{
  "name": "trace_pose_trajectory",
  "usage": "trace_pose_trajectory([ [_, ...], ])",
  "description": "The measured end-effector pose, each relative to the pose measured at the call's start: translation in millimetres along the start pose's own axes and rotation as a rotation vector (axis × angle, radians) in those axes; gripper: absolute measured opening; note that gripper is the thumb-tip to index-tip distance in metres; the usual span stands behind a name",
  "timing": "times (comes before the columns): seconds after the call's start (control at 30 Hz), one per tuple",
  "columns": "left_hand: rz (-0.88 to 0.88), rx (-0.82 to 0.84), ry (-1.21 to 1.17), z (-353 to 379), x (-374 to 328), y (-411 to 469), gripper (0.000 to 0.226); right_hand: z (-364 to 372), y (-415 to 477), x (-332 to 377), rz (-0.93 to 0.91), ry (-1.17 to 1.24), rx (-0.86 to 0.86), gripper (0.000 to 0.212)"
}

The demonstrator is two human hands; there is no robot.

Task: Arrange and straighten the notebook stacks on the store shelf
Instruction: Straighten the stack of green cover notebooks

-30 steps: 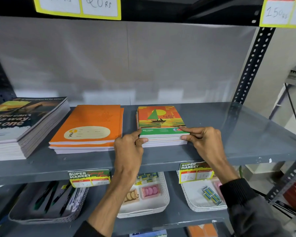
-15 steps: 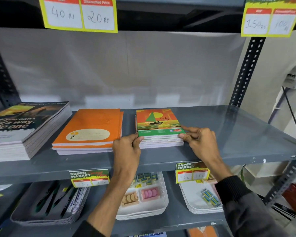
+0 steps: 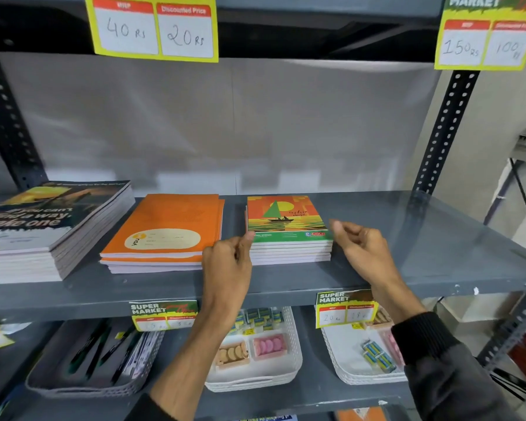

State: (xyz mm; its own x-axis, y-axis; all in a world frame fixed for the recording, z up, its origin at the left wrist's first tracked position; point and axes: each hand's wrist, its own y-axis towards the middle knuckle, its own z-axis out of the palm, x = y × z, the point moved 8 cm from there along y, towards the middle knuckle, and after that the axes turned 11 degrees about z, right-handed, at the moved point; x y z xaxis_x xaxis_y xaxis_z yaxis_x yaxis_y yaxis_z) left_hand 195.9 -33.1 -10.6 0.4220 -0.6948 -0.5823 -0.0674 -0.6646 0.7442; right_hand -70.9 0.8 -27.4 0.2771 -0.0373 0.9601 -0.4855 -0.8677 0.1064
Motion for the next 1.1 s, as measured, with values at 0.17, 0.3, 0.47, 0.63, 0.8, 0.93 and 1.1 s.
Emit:
trace_pose_trajectory([
  [0.17,-0.222,0.027,-0.193,15,1,28,0.046,29,33,2,0.227,0.278,0.107,0.069],
  [0.3,-0.501,0.065,-0.447,44,30,30,0.051,54,42,2,0.363,0.376,0.242,0.075],
  [0.47,-0.642,0.15,-0.549,63,45,25,0.063,63,51,-8,0.446,0.372,0.286,0.065],
  [0.63,-0.636,0.173,-0.502,68,36,22,0.054,66,54,-8,0.429,0.315,0.312,0.042],
  [0.8,-0.673,0.199,-0.574,72,41,21,0.062,65,51,-6,0.44,0.344,0.316,0.042],
  [0.93,-0.612,0.212,-0.576,58,36,28,0.058,65,45,10,0.406,0.321,0.321,0.061],
  [1.1,-0.418,0.266,-0.505,22,29,64,0.065,74,31,76,0.039,-0.281,0.065,0.065],
])
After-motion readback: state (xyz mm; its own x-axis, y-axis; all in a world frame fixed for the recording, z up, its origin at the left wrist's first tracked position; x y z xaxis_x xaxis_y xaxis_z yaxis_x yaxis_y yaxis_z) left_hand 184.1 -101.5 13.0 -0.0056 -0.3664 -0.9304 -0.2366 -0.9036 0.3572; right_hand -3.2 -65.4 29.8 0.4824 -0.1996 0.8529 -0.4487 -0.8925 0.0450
